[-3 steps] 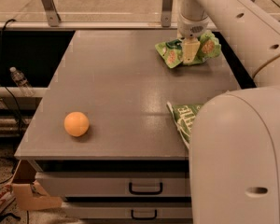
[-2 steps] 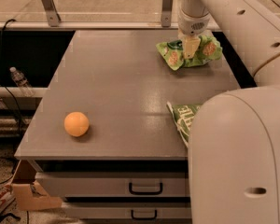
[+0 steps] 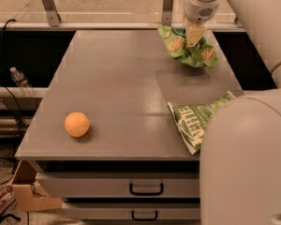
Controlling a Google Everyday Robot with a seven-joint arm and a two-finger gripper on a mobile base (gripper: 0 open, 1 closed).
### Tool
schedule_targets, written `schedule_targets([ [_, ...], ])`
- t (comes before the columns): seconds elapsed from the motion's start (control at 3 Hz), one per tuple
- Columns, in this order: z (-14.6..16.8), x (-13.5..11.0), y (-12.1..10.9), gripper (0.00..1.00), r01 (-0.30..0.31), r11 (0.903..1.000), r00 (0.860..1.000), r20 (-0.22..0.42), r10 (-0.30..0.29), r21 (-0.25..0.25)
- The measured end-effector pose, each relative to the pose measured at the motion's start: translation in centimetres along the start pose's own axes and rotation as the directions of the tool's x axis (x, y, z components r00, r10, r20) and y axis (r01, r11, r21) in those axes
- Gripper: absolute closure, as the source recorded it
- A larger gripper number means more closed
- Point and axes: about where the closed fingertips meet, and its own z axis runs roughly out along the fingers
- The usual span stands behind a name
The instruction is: Move green rice chip bag near green jalapeno chip bag
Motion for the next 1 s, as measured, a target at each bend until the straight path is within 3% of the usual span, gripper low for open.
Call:
schedule_targets([
  [0.67, -5.4, -0.1, 2.7, 1.00, 0.031, 0.9995, 0.994, -0.103, -0.031, -0.001],
  [1.0, -6.8, 0.8, 5.2, 1.00, 0.028, 0.9992, 0.984, -0.175, -0.033, -0.030],
])
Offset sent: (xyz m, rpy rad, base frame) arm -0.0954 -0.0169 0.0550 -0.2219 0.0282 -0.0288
